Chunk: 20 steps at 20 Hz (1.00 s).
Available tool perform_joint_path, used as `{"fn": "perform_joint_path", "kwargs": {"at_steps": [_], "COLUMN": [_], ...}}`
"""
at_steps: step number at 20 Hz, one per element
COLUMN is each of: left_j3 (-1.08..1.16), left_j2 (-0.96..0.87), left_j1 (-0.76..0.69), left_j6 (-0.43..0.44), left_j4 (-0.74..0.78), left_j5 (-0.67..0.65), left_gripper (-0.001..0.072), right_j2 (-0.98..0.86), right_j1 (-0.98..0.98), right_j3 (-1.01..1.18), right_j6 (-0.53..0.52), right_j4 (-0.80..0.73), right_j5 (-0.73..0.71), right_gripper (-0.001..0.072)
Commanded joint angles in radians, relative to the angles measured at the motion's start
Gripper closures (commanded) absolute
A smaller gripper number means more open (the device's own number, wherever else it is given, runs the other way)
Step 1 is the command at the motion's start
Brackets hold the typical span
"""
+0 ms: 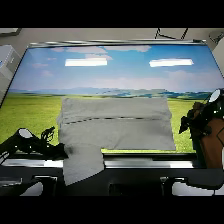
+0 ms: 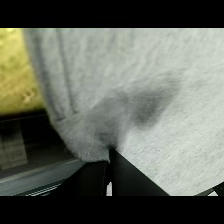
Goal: Fold the clothes and pants, and hang the long-sleeved shirts on hangers.
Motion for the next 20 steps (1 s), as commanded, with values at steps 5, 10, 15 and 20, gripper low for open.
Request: {"fn": "perform_joint_path", "kwargs": {"at_steps": [5,10,15,20], "left_j3": [-0.002,-0.002,0.009,0.227], "left_j2": [0.004,0.004,0.037,0.139], "left_j1": [0.006,0.006,0.006,0.006], "left_j6": [-0.009,-0.005,-0.005,-0.019], "left_j4": [-0.001,-0.001,0.000,0.000], "left_j5": [-0.003,-0.002,-0.003,-0.043], "left_gripper": [0.0685,0.0685,0.0686,0.0686], "right_j2": [0.000,-0.001,0.003,0.089], "right_j1": [-0.001,-0.001,-0.001,-0.001], "right_j3": [-0.230,-0.292,-0.292,-0.155], "right_j6": [-0.064,-0.064,-0.093,-0.089], "right_j4": [0.124,0.194,0.248,0.272], "right_j5": [-0.217,-0.262,-0.190,-0.161], "right_gripper": [0.0130,0.0172,0.0660,0.0664]}}
